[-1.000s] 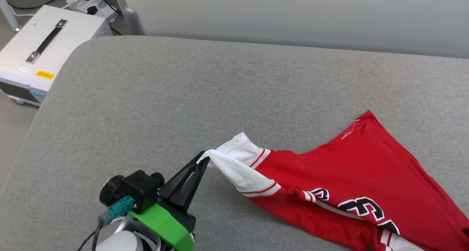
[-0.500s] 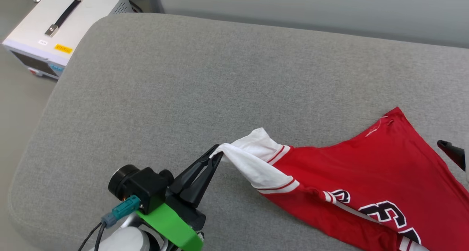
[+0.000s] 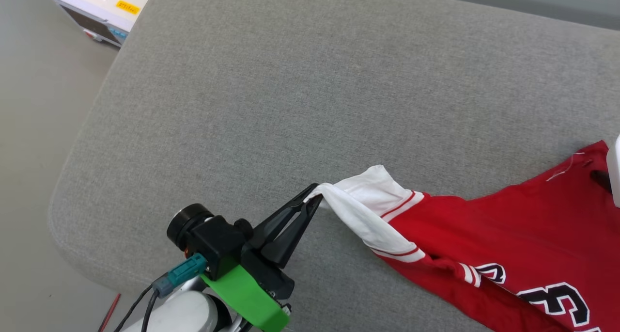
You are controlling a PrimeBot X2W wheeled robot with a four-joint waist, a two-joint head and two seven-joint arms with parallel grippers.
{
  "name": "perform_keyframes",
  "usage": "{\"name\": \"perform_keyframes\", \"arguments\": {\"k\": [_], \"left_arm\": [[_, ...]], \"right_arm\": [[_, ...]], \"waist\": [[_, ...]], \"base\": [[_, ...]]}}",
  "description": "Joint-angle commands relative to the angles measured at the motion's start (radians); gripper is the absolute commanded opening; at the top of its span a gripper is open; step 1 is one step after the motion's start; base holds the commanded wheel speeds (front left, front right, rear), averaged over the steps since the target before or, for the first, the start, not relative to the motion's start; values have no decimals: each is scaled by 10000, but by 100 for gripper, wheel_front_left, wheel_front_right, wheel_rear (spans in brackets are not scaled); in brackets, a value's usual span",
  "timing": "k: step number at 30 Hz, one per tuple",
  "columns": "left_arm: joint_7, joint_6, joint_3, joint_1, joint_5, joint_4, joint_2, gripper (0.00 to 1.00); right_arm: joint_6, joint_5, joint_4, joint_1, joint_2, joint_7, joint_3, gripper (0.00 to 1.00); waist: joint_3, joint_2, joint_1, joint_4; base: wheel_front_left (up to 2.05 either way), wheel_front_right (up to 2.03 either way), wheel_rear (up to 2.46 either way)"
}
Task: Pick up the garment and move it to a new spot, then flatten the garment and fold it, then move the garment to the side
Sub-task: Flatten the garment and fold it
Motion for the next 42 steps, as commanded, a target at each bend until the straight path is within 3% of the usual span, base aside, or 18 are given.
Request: {"name": "perform_keyframes", "arguments": {"k": [1,12,14,15,23,31,42], "left_arm": [[-59,-75,23,-190,60,17,-82,0],[-101,-261,-27,-284,129,283,-345,0],[-108,-279,6,-284,116,330,-366,0],[-111,-290,23,-288,111,351,-371,0],[-124,-299,179,-289,81,535,-289,0],[-93,-228,237,-132,-55,684,-155,0],[182,-60,435,-13,-254,551,352,0]], "right_arm": [[-7,-126,259,-183,-57,-62,45,100],[-7,-107,1380,-14,-90,-70,664,100],[-7,-51,1468,104,-18,25,700,27],[-7,-41,1497,153,-13,59,719,0],[-7,-99,1481,180,142,-126,409,0],[-7,171,1501,-180,319,-1426,-260,0],[-7,582,1148,-307,-58,-2873,-439,0]], "waist": [[359,0,0,389],[531,0,0,628],[545,0,0,642],[549,0,0,648],[330,0,0,515],[-382,0,0,170],[-1587,0,0,-592]], "base": [[0,0,0],[0,0,0],[0,0,0],[0,0,0],[0,0,0],[0,0,0],[0,0,0]]}}
